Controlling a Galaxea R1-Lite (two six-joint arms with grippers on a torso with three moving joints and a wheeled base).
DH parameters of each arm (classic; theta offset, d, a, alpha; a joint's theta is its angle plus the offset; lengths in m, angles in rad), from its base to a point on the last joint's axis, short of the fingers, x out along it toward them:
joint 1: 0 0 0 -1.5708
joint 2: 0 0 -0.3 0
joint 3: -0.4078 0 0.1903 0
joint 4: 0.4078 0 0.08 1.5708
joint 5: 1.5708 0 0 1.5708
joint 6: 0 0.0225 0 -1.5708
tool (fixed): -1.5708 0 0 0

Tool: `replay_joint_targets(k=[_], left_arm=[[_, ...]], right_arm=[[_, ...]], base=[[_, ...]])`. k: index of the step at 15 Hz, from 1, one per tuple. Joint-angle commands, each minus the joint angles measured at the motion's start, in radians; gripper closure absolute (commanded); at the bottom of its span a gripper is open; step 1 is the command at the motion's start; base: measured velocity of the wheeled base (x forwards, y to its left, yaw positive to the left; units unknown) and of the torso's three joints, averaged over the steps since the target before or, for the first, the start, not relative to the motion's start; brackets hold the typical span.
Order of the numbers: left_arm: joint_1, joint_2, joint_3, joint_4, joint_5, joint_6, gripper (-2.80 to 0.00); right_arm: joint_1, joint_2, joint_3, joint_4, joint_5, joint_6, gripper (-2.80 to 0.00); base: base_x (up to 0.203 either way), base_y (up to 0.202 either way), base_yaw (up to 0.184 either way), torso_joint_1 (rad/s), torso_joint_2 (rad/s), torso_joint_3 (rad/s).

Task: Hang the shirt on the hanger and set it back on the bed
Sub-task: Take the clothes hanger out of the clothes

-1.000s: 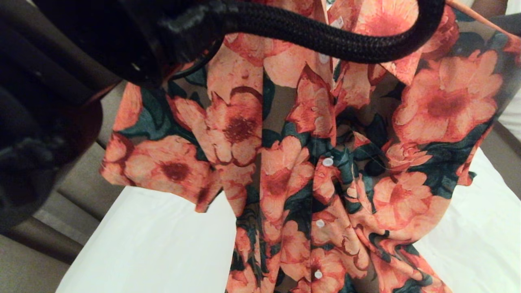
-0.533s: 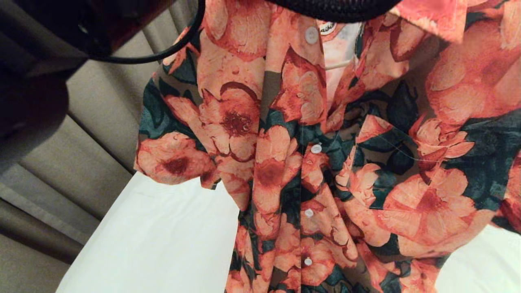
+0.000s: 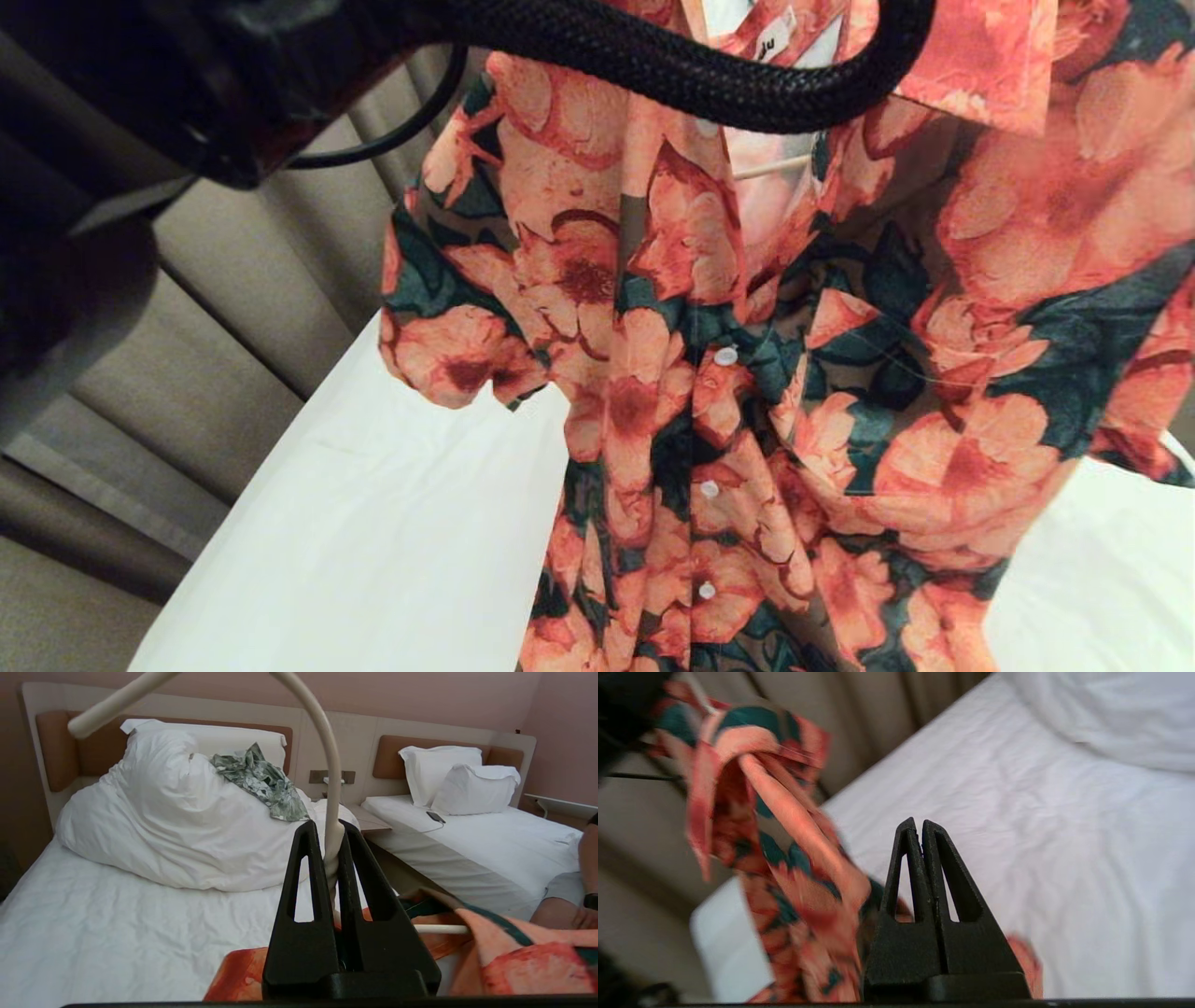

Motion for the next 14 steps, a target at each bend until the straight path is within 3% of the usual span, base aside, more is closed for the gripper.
replay_joint_targets(k=[1,3,6,10,12,13,14], left_arm=[[0.000,0.000,-0.013,-0.003,0.006,0.006,0.00],[0.013,0.006,-0.023,-0.005,0.005,0.024,0.00],[0.032,0.046,-0.098,0.002,0.008,0.027,0.00],[0.037,0.101,-0.210,0.048,0.009,0.039,0.00],[0.037,0.113,-0.220,0.057,0.009,0.041,0.00],[0.037,0.120,-0.224,0.057,0.009,0.041,0.00],[0.037,0.134,-0.239,0.058,0.009,0.042,0.00]], right_arm=[[-0.071,-0.017,0.016,0.009,0.005,-0.018,0.00],[-0.113,-0.034,0.014,0.007,0.005,-0.018,0.00],[-0.108,-0.075,-0.022,0.014,0.021,0.013,0.00],[0.011,-0.096,0.002,0.064,0.144,0.054,0.00],[0.126,-0.090,0.087,0.081,0.131,-0.014,0.00],[0.181,-0.079,0.129,0.084,0.093,-0.096,0.00],[0.266,-0.061,0.161,0.085,0.004,-0.178,0.00]], base=[[0.000,0.000,0.000,0.000,0.00,0.000],[0.000,0.000,0.000,0.000,0.00,0.000],[0.000,0.000,0.000,0.000,0.00,0.000],[0.000,0.000,0.000,0.000,0.00,0.000],[0.000,0.000,0.000,0.000,0.00,0.000],[0.000,0.000,0.000,0.000,0.00,0.000],[0.000,0.000,0.000,0.000,0.00,0.000]])
